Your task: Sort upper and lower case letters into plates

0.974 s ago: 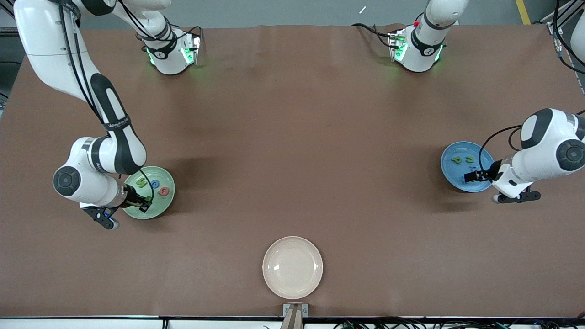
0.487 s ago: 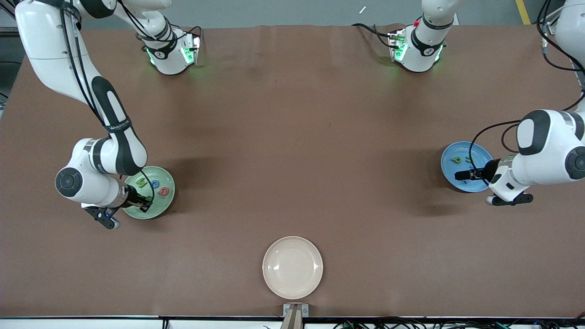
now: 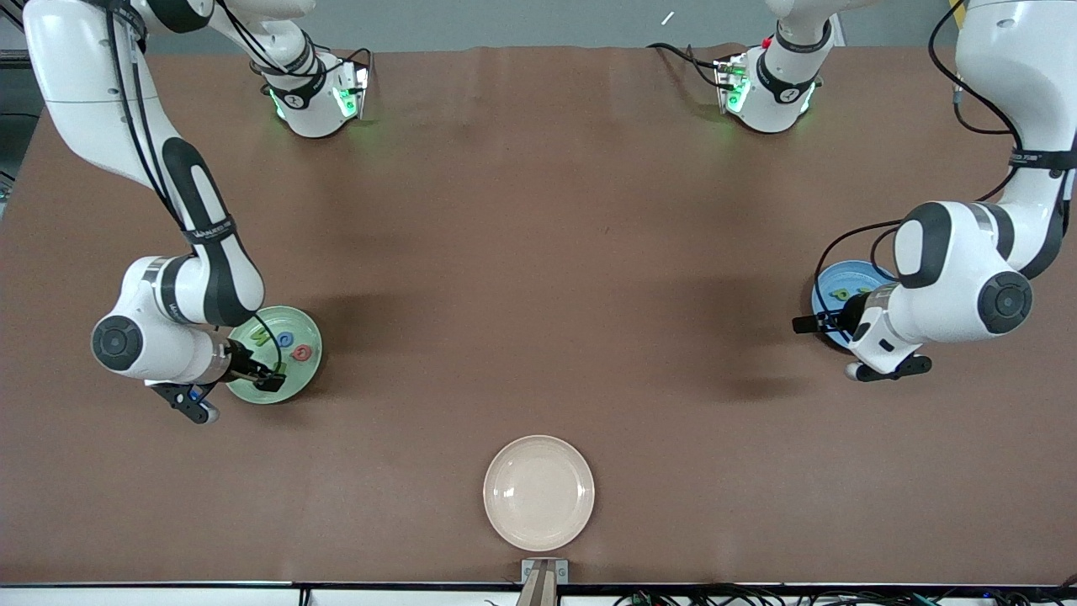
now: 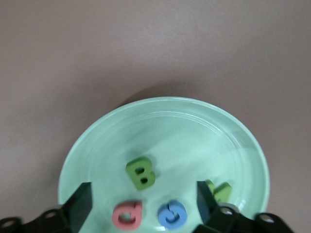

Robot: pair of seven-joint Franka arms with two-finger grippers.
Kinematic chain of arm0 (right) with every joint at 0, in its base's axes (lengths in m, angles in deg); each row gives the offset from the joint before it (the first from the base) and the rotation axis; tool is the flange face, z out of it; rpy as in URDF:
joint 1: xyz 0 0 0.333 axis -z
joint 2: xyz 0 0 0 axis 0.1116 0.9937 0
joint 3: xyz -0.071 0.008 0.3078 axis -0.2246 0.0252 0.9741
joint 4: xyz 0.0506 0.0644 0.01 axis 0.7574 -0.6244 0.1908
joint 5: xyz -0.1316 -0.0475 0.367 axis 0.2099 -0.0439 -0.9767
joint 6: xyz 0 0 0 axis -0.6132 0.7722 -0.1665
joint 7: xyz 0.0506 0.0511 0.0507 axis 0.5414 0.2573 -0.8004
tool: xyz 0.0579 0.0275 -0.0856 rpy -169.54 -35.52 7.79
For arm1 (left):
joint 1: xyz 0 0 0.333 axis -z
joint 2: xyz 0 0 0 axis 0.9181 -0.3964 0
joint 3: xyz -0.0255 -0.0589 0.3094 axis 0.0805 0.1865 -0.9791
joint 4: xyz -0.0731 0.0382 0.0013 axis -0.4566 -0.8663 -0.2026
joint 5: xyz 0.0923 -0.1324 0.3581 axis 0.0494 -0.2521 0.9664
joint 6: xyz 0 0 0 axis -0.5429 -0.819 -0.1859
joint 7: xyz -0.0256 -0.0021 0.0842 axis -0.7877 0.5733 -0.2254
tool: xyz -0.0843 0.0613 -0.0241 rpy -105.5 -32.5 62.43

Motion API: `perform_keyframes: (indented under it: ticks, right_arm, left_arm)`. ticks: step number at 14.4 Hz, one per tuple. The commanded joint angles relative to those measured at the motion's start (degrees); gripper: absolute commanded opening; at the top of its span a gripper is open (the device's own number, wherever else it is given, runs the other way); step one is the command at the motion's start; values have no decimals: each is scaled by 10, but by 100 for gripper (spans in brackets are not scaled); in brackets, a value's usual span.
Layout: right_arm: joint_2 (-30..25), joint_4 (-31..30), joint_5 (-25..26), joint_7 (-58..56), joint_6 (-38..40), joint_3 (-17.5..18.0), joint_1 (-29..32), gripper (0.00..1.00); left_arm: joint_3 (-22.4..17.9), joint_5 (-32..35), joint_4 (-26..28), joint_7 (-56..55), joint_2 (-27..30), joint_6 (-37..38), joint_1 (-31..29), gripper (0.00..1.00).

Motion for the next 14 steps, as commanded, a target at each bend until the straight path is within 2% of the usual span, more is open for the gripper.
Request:
perform_keyframes:
  ticks: [1,3,6,10,14]
  right_arm:
    - [-9,58,1,-116,102,0,22,100]
    - [-19,72,4,-189,145,0,27,100]
    - [-56,96,54,-233,235,0,33,100]
    - [-62,198,69,-252,394,1,33,100]
    - [-66,260,64,-265,431,0,49,100]
  left_arm:
    - [-67,-31,12,15,29,0,74,100]
    - [-82,-33,13,18,31,0,93,100]
    - [-78,-28,14,14,55,1,91,100]
    - [-77,-25,13,18,119,22,73,100]
    - [-81,-25,7,29,211,82,66,100]
